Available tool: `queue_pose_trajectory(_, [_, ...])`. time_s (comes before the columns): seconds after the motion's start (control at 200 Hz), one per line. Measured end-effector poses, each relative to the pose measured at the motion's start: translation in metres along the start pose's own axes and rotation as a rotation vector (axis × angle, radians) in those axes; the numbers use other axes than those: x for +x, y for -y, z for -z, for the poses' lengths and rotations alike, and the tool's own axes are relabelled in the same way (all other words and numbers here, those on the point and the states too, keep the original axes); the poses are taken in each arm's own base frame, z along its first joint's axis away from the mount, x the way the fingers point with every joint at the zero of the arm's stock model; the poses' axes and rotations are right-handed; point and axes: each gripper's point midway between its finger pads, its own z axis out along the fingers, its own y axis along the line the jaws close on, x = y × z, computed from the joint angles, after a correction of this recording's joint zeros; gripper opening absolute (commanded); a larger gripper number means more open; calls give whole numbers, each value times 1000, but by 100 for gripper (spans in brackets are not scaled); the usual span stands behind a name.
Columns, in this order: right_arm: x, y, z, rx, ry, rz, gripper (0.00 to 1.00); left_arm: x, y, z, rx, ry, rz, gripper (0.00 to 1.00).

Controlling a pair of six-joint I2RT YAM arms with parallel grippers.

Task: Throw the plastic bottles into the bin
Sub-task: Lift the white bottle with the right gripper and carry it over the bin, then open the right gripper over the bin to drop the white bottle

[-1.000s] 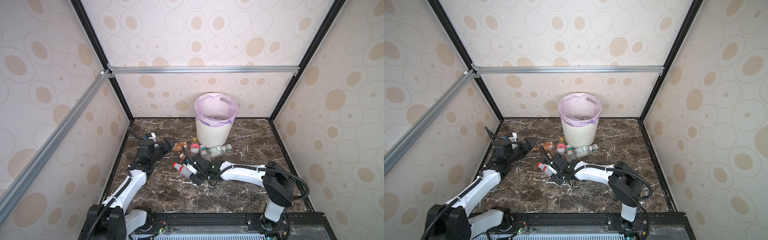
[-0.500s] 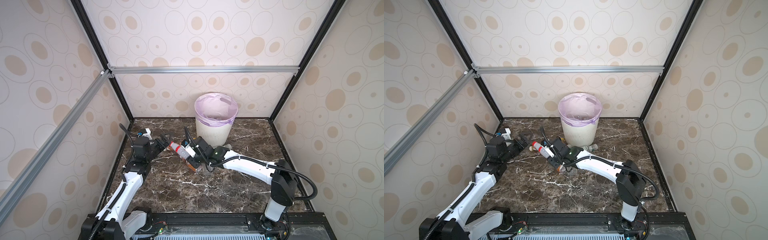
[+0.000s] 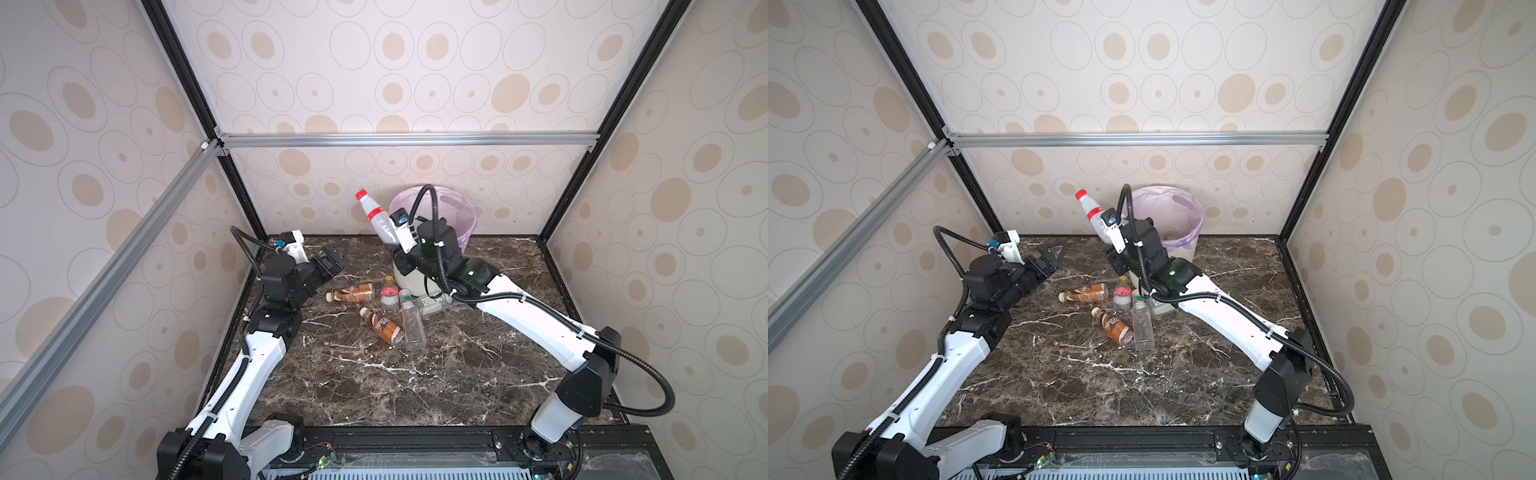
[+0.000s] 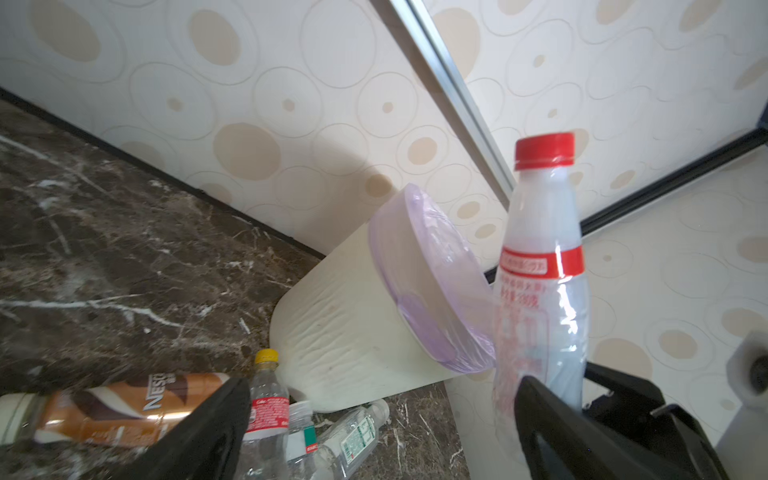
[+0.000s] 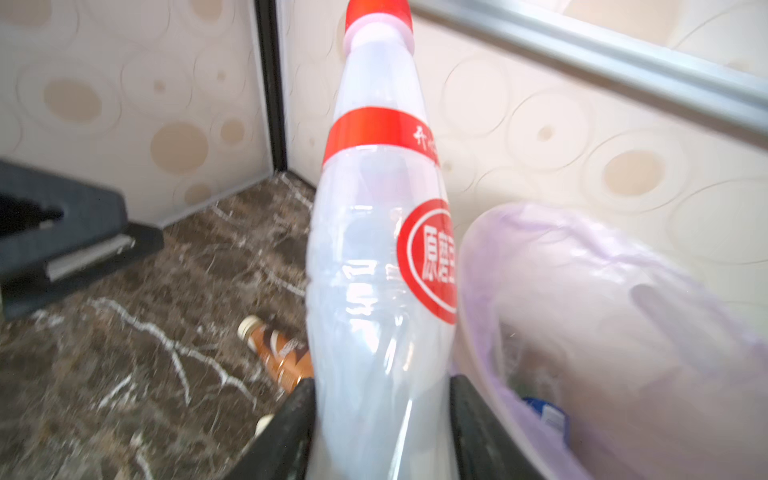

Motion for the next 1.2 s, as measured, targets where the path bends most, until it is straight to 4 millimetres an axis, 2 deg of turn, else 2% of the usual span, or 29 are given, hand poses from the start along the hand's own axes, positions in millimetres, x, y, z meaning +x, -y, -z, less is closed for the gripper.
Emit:
queue_pose_trajectory(0.16, [-57, 55, 33, 153, 190, -28, 51, -8, 46, -7, 106, 19, -52, 99])
queue_pose_trajectory(0.24, [-82, 72, 53, 207, 279, -30, 51, -9, 63, -12, 144, 20, -70, 99])
queue_pose_trajectory(0.34, [-110, 84, 78, 247, 375, -22, 51, -7, 78, -21, 175, 11, -90, 99])
queue_pose_trajectory(0.52, [-141, 99, 106, 291, 473, -7, 51, -6, 109, -35, 237, 0, -134, 99])
queue_pose_trajectory(0.625, [-153, 108, 115, 313, 501, -1, 51, -7, 124, -37, 266, 7, -152, 99])
queue_pose_trajectory(0.74, [-162, 121, 119, 342, 517, -7, 51, -6, 129, -36, 274, 12, -161, 99])
queue_pose_trajectory(0.81, [-157, 134, 108, 359, 490, -34, 50, -7, 128, -37, 270, 16, -163, 99])
queue_pose_trajectory(0.9, [-135, 162, 78, 385, 400, -88, 52, -8, 126, -37, 260, 23, -163, 99])
queue_pose_trajectory(1.02, [-83, 190, 16, 403, 190, -154, 75, -9, 125, -38, 251, 31, -162, 99])
queue_pose_trajectory(1.105, [-38, 188, -23, 381, 29, -160, 87, -9, 122, -39, 239, 35, -160, 99])
queue_pose_trajectory(1.165, [-9, 177, -36, 351, -60, -161, 100, -9, 120, -39, 231, 37, -158, 99])
queue_pose_trajectory(1.2, [5, 172, -39, 339, -99, -160, 99, -9, 119, -39, 227, 35, -157, 99])
